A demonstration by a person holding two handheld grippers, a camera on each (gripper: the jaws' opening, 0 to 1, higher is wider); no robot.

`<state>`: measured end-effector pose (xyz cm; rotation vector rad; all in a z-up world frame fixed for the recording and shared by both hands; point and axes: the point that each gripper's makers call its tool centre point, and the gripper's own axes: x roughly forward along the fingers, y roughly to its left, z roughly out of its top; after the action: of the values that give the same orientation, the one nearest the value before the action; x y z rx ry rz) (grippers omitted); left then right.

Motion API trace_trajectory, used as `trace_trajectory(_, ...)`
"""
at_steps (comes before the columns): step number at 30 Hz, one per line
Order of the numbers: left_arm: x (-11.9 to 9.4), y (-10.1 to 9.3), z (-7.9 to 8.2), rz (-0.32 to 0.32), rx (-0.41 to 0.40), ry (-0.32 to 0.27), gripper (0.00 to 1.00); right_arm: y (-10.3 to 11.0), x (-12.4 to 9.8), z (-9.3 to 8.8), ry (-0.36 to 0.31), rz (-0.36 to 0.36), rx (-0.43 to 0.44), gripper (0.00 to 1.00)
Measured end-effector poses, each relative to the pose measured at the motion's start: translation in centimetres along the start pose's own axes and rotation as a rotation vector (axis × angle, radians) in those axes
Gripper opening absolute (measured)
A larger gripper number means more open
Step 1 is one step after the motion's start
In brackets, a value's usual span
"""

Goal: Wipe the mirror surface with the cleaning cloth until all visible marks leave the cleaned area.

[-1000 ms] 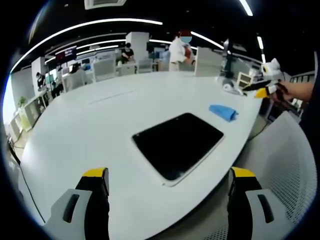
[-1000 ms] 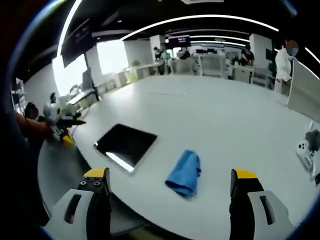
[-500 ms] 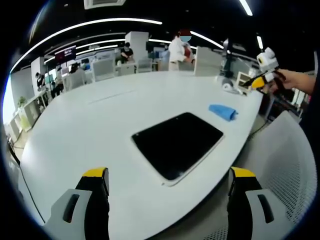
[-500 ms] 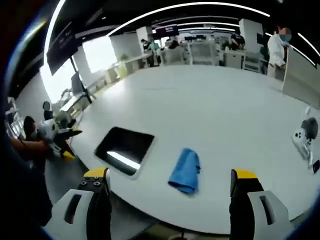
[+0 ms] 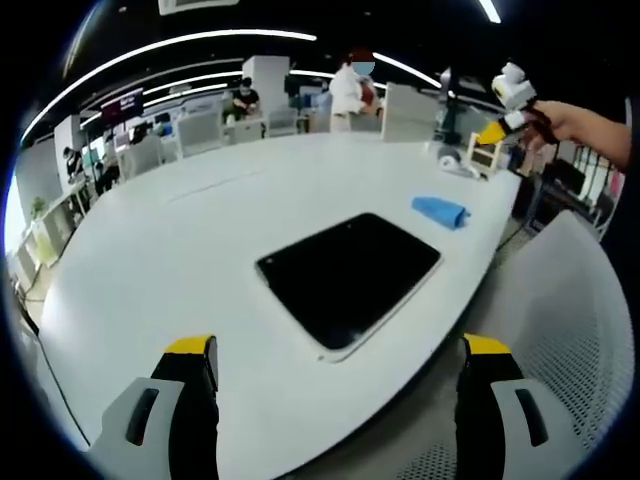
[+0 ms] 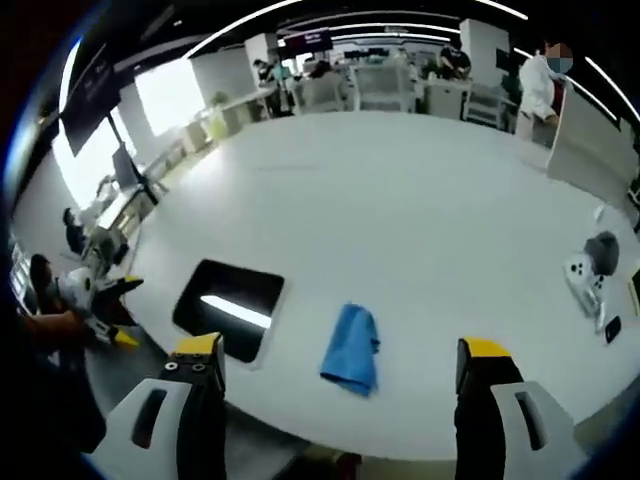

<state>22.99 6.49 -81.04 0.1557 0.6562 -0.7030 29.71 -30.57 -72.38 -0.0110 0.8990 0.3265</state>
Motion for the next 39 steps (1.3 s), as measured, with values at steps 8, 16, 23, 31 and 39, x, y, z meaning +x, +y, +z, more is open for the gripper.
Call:
trace_trajectory(8,0.2,-0.2,0.0,-0.01,0.016,0.008,1.0,-0.7,3.1,-0.5,-0.026,0.028,-0.005,0.79)
trace_trajectory(16,0.2,0.1,-0.2,0.006,0.014,0.015,1.0,0.3,5.6,-2.4,0.029,0.066,0.023,0.62)
trace_trajectory(23,0.2,0.2,-0.2,0.012,0.015,0.013,1.0,0.2,8.3,-4.1,0.077,0.061,0.042,0.5)
trace_trajectory(31,0.2,0.0,-0.3,0.003,0.02,0.016,1.0,-0.7,10.1,-5.4,0.109,0.032,0.073,0.36)
trace_trajectory(39,0.1,0.2,-0.2,0.009,0.016,0.008,1.0,-1.5,11.0,-5.9,0.116,0.003,0.088,0.27)
